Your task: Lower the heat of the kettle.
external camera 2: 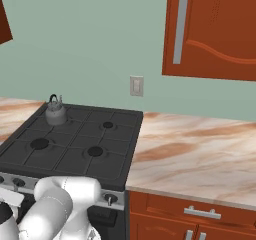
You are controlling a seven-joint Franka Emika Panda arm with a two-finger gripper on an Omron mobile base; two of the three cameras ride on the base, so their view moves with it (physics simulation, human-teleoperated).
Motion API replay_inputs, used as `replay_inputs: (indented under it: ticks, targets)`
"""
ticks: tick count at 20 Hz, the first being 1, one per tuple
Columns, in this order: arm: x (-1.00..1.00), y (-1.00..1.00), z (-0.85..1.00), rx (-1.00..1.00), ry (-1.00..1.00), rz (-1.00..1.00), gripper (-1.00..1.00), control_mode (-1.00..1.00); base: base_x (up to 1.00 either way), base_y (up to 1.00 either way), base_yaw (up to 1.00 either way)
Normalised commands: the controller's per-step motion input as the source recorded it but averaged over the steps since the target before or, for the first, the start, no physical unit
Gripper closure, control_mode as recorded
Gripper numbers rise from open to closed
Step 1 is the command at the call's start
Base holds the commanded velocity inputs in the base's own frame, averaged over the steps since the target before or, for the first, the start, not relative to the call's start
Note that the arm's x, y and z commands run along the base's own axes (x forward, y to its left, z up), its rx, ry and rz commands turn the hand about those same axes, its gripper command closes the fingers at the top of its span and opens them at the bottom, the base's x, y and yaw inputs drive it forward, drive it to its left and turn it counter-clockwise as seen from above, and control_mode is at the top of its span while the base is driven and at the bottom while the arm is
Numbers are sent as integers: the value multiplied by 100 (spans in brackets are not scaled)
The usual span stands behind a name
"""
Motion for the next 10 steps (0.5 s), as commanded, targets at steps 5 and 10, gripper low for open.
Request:
replay_inputs:
  ticks: [5,10]
  targets:
    - [0,-3,-9,0,0,0,-100,-100,0,0,0]
    - [0,-16,-5,0,0,0,-100,-100,0,0,0]
